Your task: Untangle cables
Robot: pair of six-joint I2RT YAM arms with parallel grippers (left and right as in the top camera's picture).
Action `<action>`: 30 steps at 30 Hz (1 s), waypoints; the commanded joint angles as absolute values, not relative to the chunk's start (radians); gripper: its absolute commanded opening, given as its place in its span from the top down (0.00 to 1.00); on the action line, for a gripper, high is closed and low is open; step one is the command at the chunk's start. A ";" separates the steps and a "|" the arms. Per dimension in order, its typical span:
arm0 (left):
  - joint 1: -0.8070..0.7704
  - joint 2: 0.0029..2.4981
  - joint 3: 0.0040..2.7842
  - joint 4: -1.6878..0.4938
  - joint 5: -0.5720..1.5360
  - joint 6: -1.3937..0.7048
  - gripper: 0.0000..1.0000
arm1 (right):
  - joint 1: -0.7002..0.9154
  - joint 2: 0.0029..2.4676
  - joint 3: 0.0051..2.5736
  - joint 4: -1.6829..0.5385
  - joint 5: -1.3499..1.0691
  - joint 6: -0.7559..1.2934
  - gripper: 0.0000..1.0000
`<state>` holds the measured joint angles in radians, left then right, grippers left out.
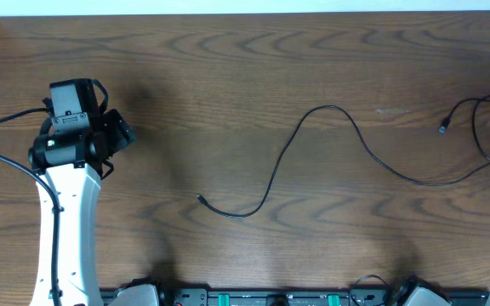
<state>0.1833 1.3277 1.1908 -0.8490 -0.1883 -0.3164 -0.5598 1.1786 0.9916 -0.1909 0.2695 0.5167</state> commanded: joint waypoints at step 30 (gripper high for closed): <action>0.189 1.332 1.195 -0.856 -0.190 -0.311 0.08 | 0.035 1.299 0.965 -0.801 -0.290 -0.072 0.01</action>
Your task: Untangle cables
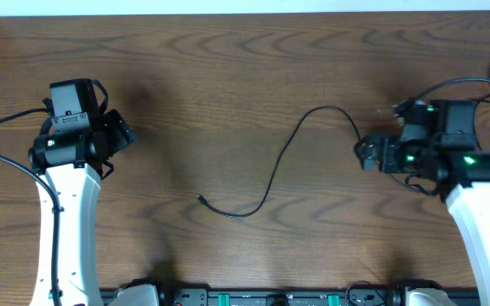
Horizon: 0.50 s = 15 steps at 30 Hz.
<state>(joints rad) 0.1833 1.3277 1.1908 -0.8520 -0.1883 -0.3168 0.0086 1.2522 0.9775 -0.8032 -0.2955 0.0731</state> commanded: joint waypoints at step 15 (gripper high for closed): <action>0.189 1.332 1.195 -0.860 -0.190 -0.312 0.08 | 0.046 1.627 0.965 -0.671 -0.181 -0.119 0.07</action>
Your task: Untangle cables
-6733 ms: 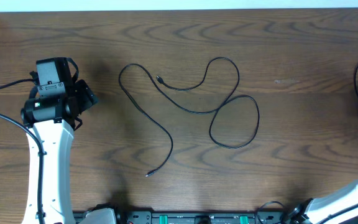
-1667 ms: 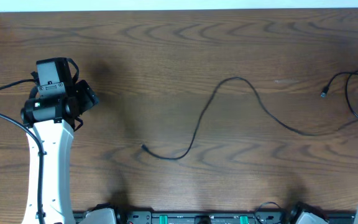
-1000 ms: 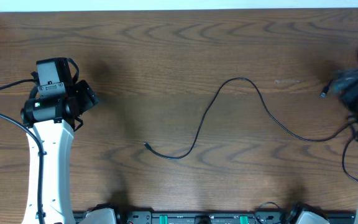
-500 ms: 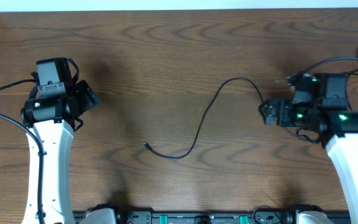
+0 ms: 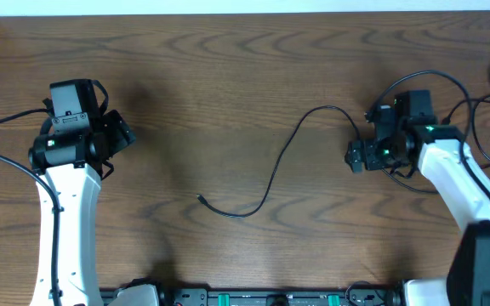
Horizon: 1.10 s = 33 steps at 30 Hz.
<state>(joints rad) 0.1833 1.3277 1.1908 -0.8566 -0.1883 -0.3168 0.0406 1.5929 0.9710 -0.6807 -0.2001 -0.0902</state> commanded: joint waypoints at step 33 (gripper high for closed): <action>0.189 1.332 1.195 -0.867 -0.172 -0.311 0.08 | 0.042 1.765 0.957 -0.492 -0.043 -0.155 0.49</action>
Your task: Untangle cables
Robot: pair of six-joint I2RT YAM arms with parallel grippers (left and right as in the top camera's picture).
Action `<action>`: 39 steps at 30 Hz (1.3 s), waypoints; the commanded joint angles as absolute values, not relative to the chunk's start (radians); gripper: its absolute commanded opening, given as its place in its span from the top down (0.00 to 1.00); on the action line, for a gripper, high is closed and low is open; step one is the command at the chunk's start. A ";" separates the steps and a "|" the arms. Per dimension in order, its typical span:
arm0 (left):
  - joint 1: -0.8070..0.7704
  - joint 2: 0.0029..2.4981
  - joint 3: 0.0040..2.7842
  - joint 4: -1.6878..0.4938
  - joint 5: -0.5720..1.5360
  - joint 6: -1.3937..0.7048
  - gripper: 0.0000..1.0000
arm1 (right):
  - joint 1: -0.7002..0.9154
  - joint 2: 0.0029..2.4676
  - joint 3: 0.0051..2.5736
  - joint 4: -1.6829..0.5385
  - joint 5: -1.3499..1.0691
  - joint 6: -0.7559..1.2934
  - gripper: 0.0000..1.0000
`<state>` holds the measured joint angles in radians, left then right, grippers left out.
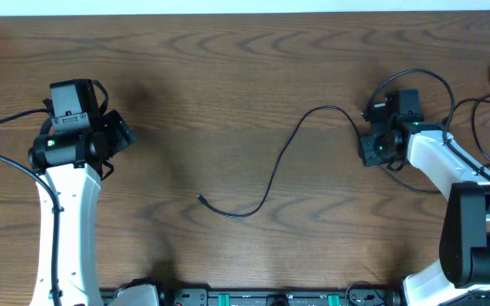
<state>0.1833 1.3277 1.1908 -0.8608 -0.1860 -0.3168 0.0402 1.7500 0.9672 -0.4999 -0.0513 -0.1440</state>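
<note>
A thin black cable [272,176] lies on the wooden table. Its free end [201,198] is near the middle, and it curves up over a hump [330,108] toward the right. My right gripper [371,150] sits over the cable where it comes down from the hump. The cable beyond that is hidden under the arm. From above, the state of the fingers does not show. My left gripper [122,132] hovers at the far left, well away from the cable, and its jaws cannot be made out.
More black cables [481,109] and a white one lie at the right edge. The right arm's own lead [424,76] loops above its wrist. The left arm's leads [7,119] trail off to the left edge.
My right gripper has shifted a little right and toward the far side, and now sits closer to the cable's descending stretch. The cable's visible left part and the left arm are unchanged.
At first the right arm was almost out of view and the cable ran freely to the right edge. Then the right arm was over the cable's right stretch. It then reached slightly left of it, and now sits on that stretch. The left arm stayed still.
</note>
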 commanded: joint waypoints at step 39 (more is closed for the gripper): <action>0.189 1.332 1.195 -0.863 -0.165 -0.311 0.08 | 0.038 1.750 0.879 -0.391 0.020 -0.098 0.99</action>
